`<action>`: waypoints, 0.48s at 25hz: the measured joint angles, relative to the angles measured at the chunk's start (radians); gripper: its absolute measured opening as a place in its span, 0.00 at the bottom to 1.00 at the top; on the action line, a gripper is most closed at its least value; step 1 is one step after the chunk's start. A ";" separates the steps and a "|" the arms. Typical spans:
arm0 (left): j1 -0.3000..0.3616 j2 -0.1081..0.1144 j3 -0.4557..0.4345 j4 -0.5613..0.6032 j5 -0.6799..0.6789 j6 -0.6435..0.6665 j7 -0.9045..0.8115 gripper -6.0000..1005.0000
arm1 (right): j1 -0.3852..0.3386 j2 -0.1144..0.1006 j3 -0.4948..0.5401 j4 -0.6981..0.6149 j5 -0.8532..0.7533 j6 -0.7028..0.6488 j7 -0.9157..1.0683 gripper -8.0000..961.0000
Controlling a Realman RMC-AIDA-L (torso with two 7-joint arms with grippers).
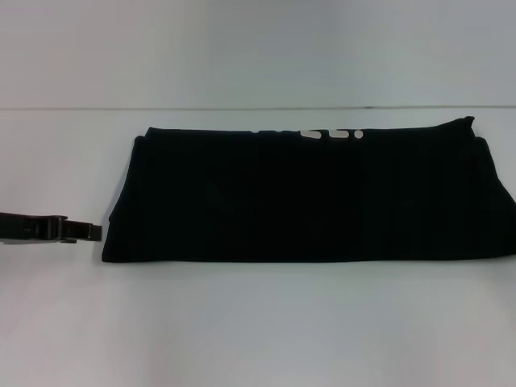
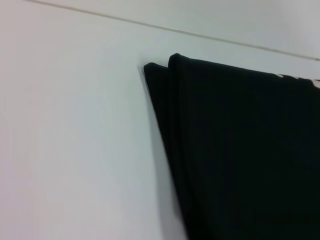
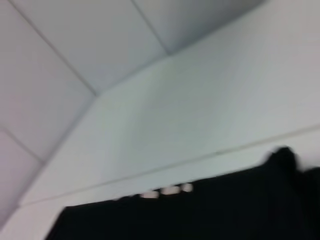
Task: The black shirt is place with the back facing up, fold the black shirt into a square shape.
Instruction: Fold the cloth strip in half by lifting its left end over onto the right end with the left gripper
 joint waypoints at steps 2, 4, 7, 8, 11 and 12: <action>-0.008 0.010 -0.004 0.011 -0.010 0.080 -0.030 0.47 | 0.011 -0.004 -0.009 0.000 0.017 -0.039 -0.006 0.42; -0.025 0.022 -0.013 0.005 -0.015 0.156 -0.052 0.51 | 0.034 -0.006 -0.030 0.000 0.017 -0.054 -0.006 0.46; -0.062 0.040 -0.037 -0.039 -0.018 0.233 -0.100 0.57 | 0.071 -0.007 -0.102 -0.002 0.014 -0.039 0.000 0.54; -0.075 0.047 -0.045 -0.072 -0.019 0.243 -0.133 0.60 | 0.085 -0.008 -0.130 -0.002 0.013 -0.027 0.001 0.58; -0.092 0.055 -0.051 -0.147 -0.019 0.227 -0.218 0.66 | 0.118 -0.009 -0.191 -0.002 0.013 0.001 -0.001 0.71; -0.095 0.056 -0.052 -0.174 -0.019 0.215 -0.246 0.68 | 0.130 -0.007 -0.203 -0.004 0.013 0.005 -0.003 0.75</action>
